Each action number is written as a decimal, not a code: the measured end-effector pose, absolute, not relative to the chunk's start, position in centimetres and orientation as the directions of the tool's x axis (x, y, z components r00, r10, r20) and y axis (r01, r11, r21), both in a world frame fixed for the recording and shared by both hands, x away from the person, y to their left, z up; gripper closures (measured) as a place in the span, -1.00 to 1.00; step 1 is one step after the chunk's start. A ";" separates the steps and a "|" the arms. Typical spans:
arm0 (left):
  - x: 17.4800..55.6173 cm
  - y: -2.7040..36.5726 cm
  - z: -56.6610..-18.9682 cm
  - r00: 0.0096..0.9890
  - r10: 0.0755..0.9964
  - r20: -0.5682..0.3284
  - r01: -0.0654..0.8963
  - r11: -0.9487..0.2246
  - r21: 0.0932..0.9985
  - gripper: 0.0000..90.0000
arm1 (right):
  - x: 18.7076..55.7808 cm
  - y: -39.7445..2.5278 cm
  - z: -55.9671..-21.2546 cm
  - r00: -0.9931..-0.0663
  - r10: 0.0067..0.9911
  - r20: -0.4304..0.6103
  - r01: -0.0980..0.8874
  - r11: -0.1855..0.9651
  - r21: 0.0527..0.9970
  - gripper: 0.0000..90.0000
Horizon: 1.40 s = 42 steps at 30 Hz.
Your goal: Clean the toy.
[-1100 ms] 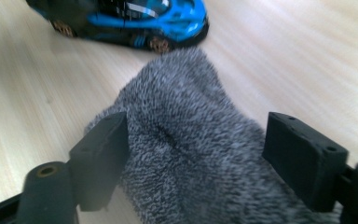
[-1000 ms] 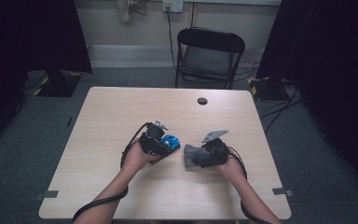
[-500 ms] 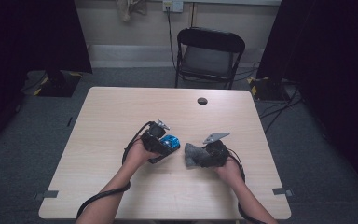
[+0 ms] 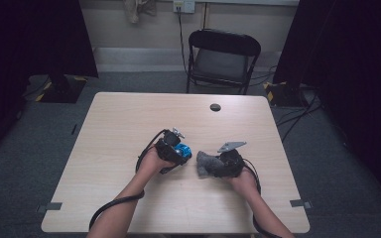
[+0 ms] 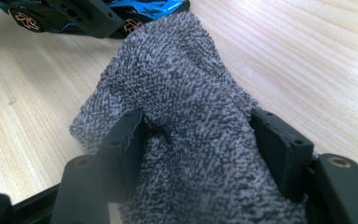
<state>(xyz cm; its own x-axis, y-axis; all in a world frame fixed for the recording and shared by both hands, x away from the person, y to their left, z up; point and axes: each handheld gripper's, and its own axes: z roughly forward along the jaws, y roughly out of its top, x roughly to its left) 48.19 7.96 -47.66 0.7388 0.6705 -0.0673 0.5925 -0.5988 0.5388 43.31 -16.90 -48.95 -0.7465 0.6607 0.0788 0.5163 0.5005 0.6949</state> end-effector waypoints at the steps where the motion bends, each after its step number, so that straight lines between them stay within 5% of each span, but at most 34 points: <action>1: 48.2 7.9 -47.8 0.737 0.673 -0.068 0.595 -0.597 0.538 -0.61 | 43.3 -16.9 -49.0 -0.747 0.661 0.078 0.516 0.500 0.696 -0.15; 22: 48.5 7.3 -48.0 0.756 0.655 -0.024 0.563 -0.630 0.536 -0.47 | 43.3 -16.9 -49.0 -0.744 0.664 0.081 0.518 0.496 0.697 -0.14; 42: 48.2 8.4 -47.6 0.752 0.657 -0.048 0.588 -0.636 0.500 -0.57 | 43.5 -16.9 -48.9 -0.743 0.664 0.085 0.526 0.500 0.687 -0.11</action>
<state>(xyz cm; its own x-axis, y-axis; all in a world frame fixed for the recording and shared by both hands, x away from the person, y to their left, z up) 48.20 8.35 -47.64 0.7524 0.6569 -0.0485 0.5877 -0.6362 0.5000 43.45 -16.88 -48.86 -0.7428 0.6641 0.0854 0.5265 0.5005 0.6873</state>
